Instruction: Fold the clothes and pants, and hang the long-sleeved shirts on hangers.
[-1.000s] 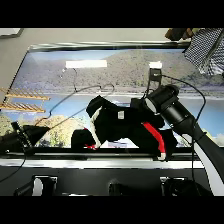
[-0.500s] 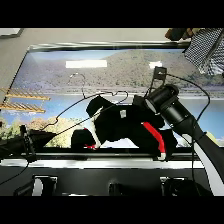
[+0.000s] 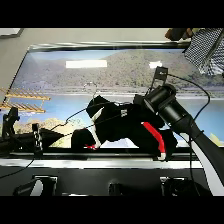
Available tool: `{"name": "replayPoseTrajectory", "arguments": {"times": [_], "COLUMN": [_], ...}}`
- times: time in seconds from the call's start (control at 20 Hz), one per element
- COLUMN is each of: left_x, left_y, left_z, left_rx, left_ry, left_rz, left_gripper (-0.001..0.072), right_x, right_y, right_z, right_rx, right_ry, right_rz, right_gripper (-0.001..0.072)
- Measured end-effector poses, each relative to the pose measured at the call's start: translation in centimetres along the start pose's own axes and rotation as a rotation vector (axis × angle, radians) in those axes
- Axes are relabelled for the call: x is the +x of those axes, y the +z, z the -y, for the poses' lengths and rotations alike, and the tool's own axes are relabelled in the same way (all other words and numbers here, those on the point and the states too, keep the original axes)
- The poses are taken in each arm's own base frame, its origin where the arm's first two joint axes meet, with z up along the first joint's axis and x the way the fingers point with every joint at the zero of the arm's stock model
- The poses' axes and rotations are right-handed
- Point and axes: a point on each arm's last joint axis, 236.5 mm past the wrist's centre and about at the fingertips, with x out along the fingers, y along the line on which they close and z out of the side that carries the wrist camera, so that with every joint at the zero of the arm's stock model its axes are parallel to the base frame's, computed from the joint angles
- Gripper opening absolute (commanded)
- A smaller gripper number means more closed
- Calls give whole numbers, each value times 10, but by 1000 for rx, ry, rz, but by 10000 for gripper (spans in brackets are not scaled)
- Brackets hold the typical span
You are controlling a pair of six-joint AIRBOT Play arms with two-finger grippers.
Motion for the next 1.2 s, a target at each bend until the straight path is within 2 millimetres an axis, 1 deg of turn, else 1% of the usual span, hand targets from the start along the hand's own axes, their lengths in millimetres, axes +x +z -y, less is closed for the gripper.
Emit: {"name": "replayPoseTrajectory", "arguments": {"times": [0.05, 0.2, 0.45, 0.7, 0.8, 0.9, 1.2], "left_x": [1, 5, 20, 36, 44, 52, 77], "left_y": [0, -1, -3, -1, -1, 0, 15], "left_z": [-4, -8, 4, 10, 10, 12, 17], "left_rx": [-3, 2, 34, 66, 76, 88, 151], "left_ry": [9, 7, -57, -81, -84, -91, -65], "left_rz": [0, -5, -28, -40, -44, -48, -20], "left_gripper": [23, 23, 23, 23, 24, 23, 23], "right_x": [0, 0, 0, -3, -9, -22, -71], "right_y": [-1, -4, -7, -10, -9, -5, 10], "right_z": [1, 1, 1, -1, -2, -3, -14], "right_rx": [1, 3, 9, 18, 29, 33, 20], "right_ry": [-4, -7, -5, 8, 28, 61, 181], "right_rz": [-4, -16, -30, -42, -38, -25, -1], "right_gripper": [47, 47, 47, 47, 47, 47, 47]}}
